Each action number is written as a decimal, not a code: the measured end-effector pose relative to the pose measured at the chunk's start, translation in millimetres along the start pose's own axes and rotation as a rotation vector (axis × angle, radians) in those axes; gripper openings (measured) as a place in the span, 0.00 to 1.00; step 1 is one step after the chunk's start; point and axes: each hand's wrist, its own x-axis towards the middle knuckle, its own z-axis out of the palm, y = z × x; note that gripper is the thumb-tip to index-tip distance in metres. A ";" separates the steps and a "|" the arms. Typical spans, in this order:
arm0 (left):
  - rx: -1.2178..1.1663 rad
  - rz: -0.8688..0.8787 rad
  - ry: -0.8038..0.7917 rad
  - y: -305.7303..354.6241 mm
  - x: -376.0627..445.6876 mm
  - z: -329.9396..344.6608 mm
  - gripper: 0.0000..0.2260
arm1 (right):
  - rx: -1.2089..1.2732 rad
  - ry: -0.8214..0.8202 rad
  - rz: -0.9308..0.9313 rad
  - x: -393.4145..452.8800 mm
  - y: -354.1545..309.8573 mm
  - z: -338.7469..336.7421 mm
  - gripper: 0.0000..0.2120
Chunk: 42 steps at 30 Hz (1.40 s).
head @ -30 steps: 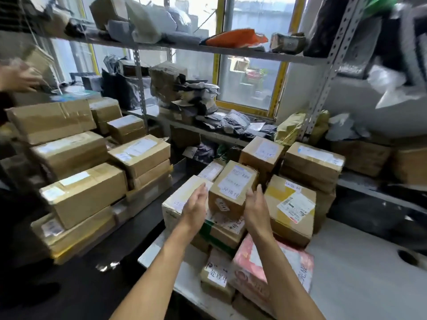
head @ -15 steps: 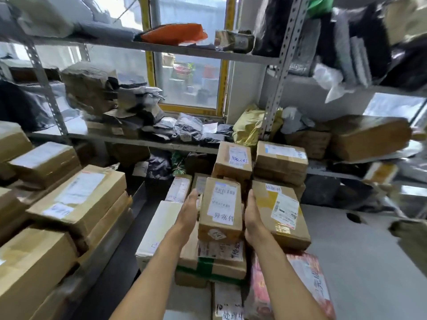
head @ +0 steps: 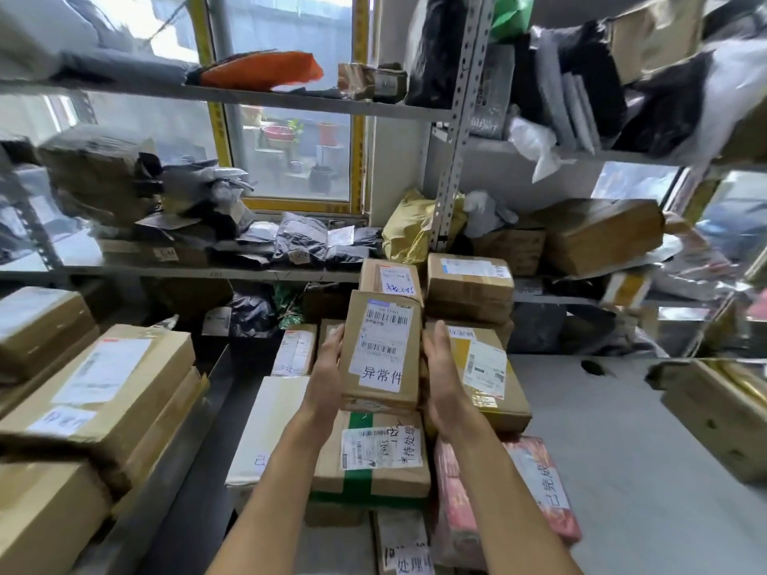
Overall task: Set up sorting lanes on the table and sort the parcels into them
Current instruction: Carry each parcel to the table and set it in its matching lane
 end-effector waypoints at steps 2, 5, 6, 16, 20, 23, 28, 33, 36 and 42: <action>-0.011 0.022 -0.020 3.5 -3.8 10.9 0.18 | -0.001 0.019 -0.027 -6.3 -2.7 -11.7 0.30; -0.017 0.050 -0.021 2.0 -7.2 29.9 0.18 | 0.013 0.044 -0.065 -23.5 -10.9 -28.5 0.27; -0.018 0.053 -0.033 2.0 -9.5 39.0 0.17 | 0.025 0.050 -0.071 -30.0 -12.2 -36.8 0.27; -0.030 0.005 -0.205 -25.4 -48.5 194.0 0.17 | 0.017 0.277 -0.080 -136.8 -30.5 -166.9 0.26; -0.011 -0.028 -0.330 -50.0 -67.8 278.5 0.17 | -0.007 0.444 -0.087 -196.3 -26.3 -239.3 0.28; 0.006 -0.078 -0.448 -70.3 -89.4 344.0 0.16 | -0.001 0.549 -0.108 -246.4 -24.3 -291.3 0.27; 0.020 -0.144 -0.641 -95.3 -126.5 440.6 0.17 | 0.090 0.718 -0.145 -320.0 -13.5 -367.0 0.29; 0.007 -0.179 -0.858 -113.4 -160.4 533.6 0.17 | 0.198 0.956 -0.189 -388.3 -9.9 -432.5 0.25; -0.024 -0.239 -0.941 -133.5 -171.7 588.1 0.18 | 0.219 1.082 -0.196 -421.1 -0.7 -472.9 0.28; -0.005 -0.358 -1.105 -196.0 -168.1 704.0 0.22 | 0.203 1.207 -0.168 -464.0 5.9 -574.4 0.30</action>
